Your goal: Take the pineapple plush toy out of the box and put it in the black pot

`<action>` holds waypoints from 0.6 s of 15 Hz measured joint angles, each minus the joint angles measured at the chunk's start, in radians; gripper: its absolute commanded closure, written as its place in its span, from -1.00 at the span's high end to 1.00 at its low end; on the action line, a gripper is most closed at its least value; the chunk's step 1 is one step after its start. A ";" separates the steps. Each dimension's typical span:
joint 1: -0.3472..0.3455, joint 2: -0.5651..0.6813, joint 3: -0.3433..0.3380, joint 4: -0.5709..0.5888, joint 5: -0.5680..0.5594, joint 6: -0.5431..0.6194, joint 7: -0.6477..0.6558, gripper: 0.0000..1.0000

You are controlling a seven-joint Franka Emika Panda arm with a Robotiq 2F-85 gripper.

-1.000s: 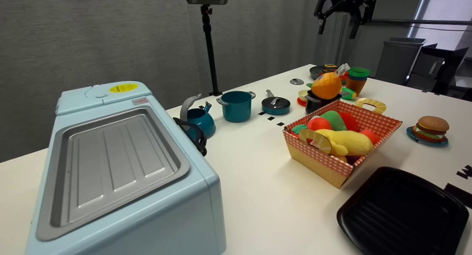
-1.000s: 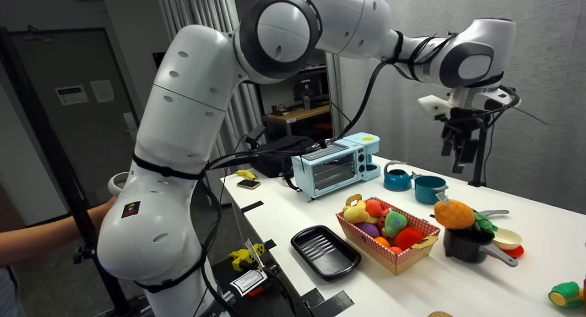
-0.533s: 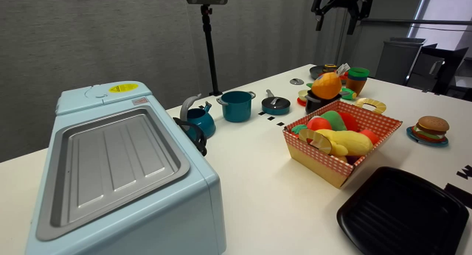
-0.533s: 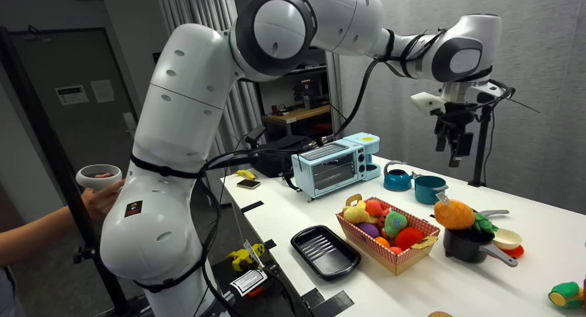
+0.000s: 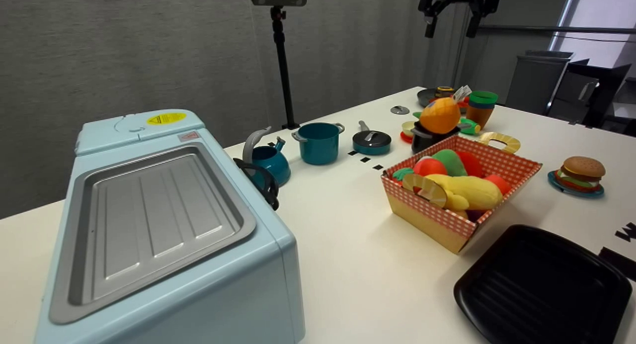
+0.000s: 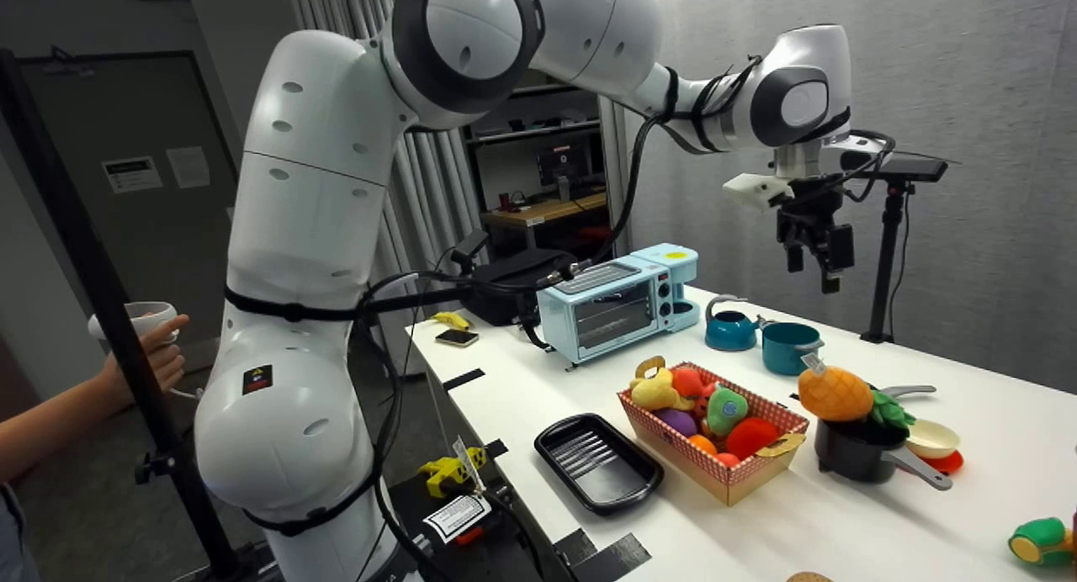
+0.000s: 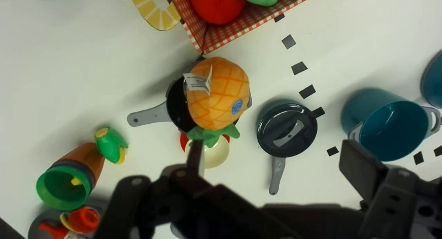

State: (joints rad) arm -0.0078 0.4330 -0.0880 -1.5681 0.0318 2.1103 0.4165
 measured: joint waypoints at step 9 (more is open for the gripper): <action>0.033 -0.151 0.000 -0.290 -0.129 0.225 0.003 1.00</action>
State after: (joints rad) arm 0.0257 0.2818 -0.0879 -1.8580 -0.0975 2.3356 0.4200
